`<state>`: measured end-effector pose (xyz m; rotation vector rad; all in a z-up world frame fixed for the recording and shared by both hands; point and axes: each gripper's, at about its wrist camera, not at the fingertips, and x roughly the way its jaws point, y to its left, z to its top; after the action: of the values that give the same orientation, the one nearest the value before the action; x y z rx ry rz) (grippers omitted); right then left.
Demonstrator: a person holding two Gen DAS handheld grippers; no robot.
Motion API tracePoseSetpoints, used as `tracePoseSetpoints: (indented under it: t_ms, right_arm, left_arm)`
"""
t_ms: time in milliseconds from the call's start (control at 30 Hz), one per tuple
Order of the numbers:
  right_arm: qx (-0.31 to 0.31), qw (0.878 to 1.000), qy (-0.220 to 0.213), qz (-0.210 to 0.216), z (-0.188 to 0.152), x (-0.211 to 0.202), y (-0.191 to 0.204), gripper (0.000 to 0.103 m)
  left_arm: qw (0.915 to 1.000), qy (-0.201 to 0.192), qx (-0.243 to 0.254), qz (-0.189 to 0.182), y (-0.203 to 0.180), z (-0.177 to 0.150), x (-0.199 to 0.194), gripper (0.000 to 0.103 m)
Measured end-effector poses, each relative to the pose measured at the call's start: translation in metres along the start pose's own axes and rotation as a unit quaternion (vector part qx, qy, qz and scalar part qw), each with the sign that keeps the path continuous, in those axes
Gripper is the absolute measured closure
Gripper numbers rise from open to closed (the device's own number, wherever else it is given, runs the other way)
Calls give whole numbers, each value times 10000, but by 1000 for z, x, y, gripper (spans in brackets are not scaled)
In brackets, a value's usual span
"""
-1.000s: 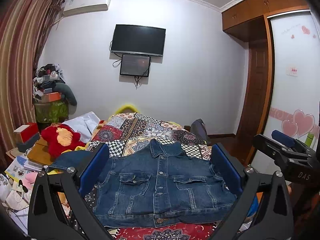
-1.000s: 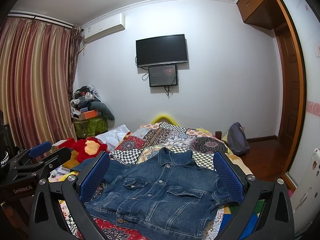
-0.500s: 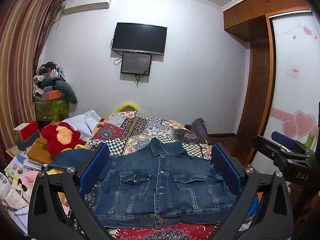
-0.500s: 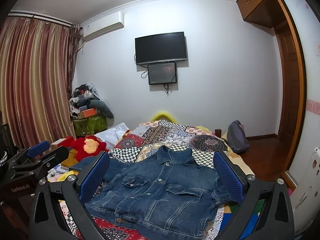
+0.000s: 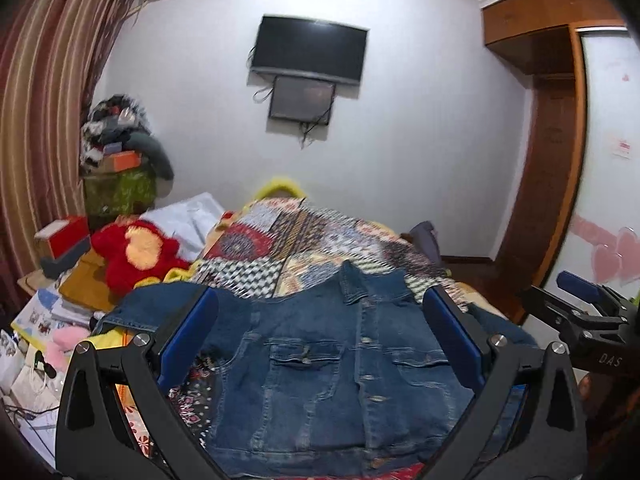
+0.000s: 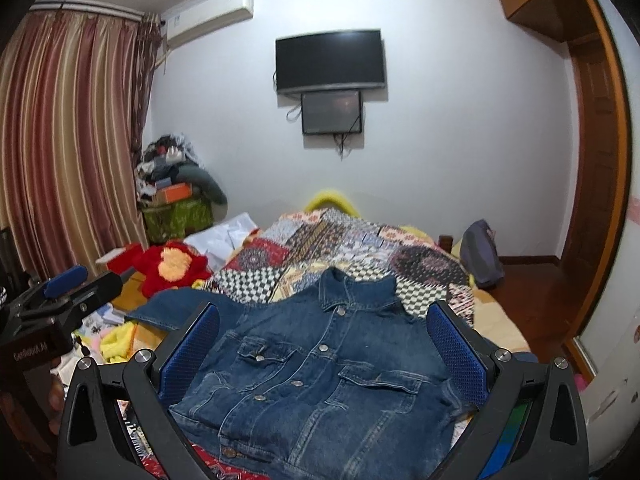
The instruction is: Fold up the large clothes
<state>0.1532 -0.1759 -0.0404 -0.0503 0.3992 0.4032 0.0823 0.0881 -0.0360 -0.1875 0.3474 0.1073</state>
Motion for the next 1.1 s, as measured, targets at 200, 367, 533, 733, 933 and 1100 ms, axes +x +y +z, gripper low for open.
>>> tracePoseSetpoints:
  t_ms: [200, 367, 533, 733, 933, 1100]
  right_arm:
    - [-382, 9986, 365, -8, 9, 70, 15, 0]
    - [-730, 9950, 575, 353, 20, 129, 33, 0]
    - [-1048, 9872, 1081, 527, 22, 189, 45, 0]
    - [-1346, 9661, 2092, 693, -3, 261, 57, 0]
    - [-1226, 9382, 3035, 1122, -43, 310, 54, 0]
    - [-764, 9148, 3738, 1323, -64, 342, 44, 0]
  left_arm:
    - [9971, 498, -332, 460, 60, 1, 60, 0]
    - [9885, 988, -381, 1083, 110, -8, 107, 0]
    - [9754, 1689, -554, 1307, 163, -31, 155, 0]
    - [9499, 2582, -1610, 717, 219, -70, 196, 0]
    - [9319, 2775, -2315, 301, 249, -92, 217, 2]
    - [9247, 2596, -2784, 17, 271, -93, 231, 23]
